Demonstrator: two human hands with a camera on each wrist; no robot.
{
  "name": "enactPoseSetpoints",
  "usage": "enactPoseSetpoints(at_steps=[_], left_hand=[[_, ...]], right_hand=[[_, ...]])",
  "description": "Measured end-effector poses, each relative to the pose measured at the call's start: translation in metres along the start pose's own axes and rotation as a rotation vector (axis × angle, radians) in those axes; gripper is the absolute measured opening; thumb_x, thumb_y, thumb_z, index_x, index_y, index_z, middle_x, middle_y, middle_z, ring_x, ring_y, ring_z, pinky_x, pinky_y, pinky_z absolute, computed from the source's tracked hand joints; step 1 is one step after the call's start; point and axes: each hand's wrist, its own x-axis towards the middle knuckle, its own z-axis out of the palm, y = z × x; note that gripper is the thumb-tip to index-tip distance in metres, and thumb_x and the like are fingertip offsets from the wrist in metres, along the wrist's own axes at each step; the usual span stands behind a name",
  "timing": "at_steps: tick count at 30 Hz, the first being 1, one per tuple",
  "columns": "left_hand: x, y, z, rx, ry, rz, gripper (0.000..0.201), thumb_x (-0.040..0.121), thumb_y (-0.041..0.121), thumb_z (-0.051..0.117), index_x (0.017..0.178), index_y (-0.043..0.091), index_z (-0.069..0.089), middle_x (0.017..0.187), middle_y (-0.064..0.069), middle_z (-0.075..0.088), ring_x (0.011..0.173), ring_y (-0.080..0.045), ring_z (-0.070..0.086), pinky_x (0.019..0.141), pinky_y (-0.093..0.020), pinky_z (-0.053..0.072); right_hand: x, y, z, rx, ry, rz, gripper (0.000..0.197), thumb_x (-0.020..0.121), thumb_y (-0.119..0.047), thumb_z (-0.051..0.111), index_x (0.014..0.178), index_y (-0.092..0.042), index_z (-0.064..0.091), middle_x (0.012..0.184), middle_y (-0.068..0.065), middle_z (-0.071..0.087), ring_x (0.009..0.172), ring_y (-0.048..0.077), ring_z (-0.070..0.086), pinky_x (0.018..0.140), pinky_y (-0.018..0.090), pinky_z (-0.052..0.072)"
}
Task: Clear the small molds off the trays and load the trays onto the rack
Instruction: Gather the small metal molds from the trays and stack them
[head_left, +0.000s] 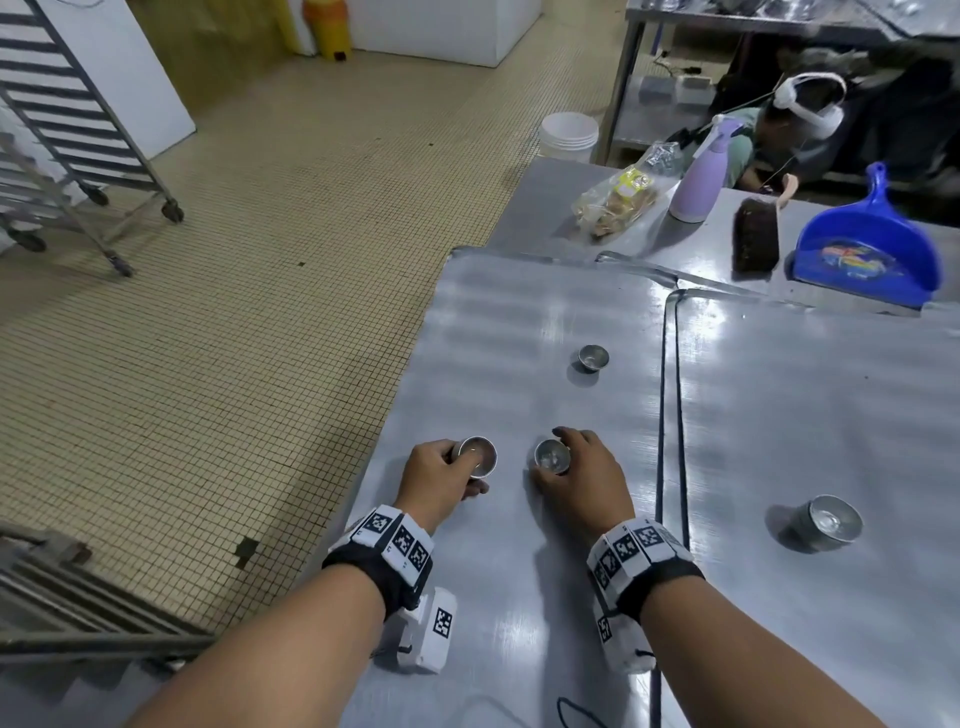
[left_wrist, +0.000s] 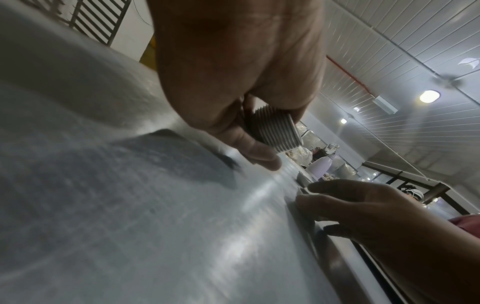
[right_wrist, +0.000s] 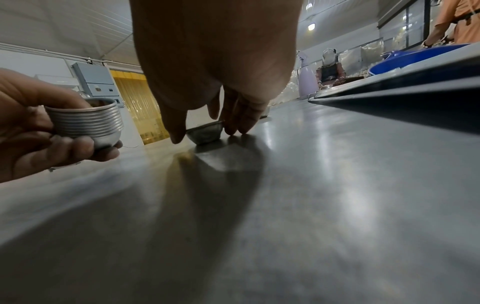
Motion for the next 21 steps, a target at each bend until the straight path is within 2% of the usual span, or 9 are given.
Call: enactPoseSetpoints(at_steps=[3, 4, 8, 10, 12, 15, 17, 21], left_hand=[[0.0, 0.001, 0.0, -0.015, 0.004, -0.018, 0.017, 0.092, 0.01, 0.063, 0.089, -0.006, 0.069, 0.077, -0.015, 0.07, 0.067, -0.029, 0.076, 0.061, -0.029, 0.058], [0.0, 0.001, 0.0, -0.021, 0.008, -0.024, 0.018, 0.092, 0.01, 0.063, 0.089, -0.006, 0.069, 0.078, -0.015, 0.07, 0.067, -0.029, 0.077, 0.062, -0.029, 0.059], [0.005, 0.003, 0.0, -0.061, 0.016, -0.042, 0.029, 0.092, 0.011, 0.066, 0.092, -0.018, 0.063, 0.081, -0.018, 0.068, 0.068, -0.029, 0.077, 0.067, -0.032, 0.062], [0.007, 0.005, 0.0, -0.11, 0.013, -0.051, 0.034, 0.092, 0.013, 0.068, 0.094, -0.02, 0.062, 0.084, -0.019, 0.067, 0.071, -0.03, 0.077, 0.068, -0.031, 0.063], [0.008, 0.008, 0.001, -0.185, 0.003, -0.055, 0.033, 0.091, 0.017, 0.072, 0.095, -0.016, 0.066, 0.087, -0.02, 0.069, 0.076, -0.031, 0.077, 0.069, -0.03, 0.062], [0.006, 0.014, 0.005, -0.303, -0.003, -0.06, 0.021, 0.092, 0.019, 0.069, 0.093, -0.001, 0.076, 0.096, -0.022, 0.075, 0.087, -0.033, 0.075, 0.076, -0.039, 0.063], [0.005, 0.017, 0.007, -0.362, -0.014, -0.066, 0.027, 0.097, 0.025, 0.062, 0.092, 0.003, 0.076, 0.094, -0.023, 0.075, 0.088, -0.03, 0.074, 0.074, -0.04, 0.062], [0.005, 0.017, 0.01, -0.365, -0.09, -0.078, 0.046, 0.101, 0.039, 0.049, 0.092, 0.001, 0.075, 0.089, -0.022, 0.075, 0.086, -0.028, 0.074, 0.073, -0.038, 0.059]], right_hand=[[-0.002, 0.001, -0.001, -0.005, -0.014, 0.019, 0.032, 0.074, -0.048, 0.06, 0.101, -0.03, 0.062, 0.105, -0.008, 0.056, 0.093, 0.017, 0.06, 0.077, 0.026, 0.045], [-0.002, 0.002, -0.002, -0.01, -0.026, 0.018, 0.031, 0.075, -0.047, 0.06, 0.101, -0.03, 0.063, 0.105, -0.007, 0.056, 0.094, 0.017, 0.06, 0.077, 0.026, 0.045], [0.001, 0.002, -0.008, 0.035, -0.058, 0.005, 0.041, 0.081, -0.044, 0.069, 0.115, -0.023, 0.064, 0.11, 0.002, 0.063, 0.102, 0.024, 0.062, 0.085, 0.032, 0.049], [-0.001, -0.007, -0.011, 0.158, -0.028, -0.032, 0.047, 0.08, -0.044, 0.075, 0.12, -0.021, 0.063, 0.112, 0.0, 0.067, 0.103, 0.02, 0.063, 0.09, 0.035, 0.05], [-0.006, -0.022, -0.011, 0.286, 0.007, -0.085, 0.046, 0.079, -0.045, 0.077, 0.118, -0.026, 0.063, 0.109, -0.008, 0.069, 0.1, 0.012, 0.064, 0.087, 0.034, 0.052], [-0.01, -0.043, -0.008, 0.383, -0.007, -0.143, 0.047, 0.078, -0.049, 0.076, 0.119, -0.031, 0.061, 0.107, -0.014, 0.07, 0.097, 0.005, 0.064, 0.084, 0.029, 0.053], [-0.011, -0.053, -0.005, 0.376, -0.019, -0.177, 0.049, 0.079, -0.051, 0.075, 0.122, -0.032, 0.059, 0.108, -0.013, 0.071, 0.097, 0.006, 0.066, 0.084, 0.03, 0.054], [-0.01, -0.058, 0.0, 0.353, -0.027, -0.188, 0.051, 0.08, -0.049, 0.073, 0.126, -0.031, 0.058, 0.108, -0.008, 0.072, 0.094, 0.012, 0.067, 0.083, 0.036, 0.055]])
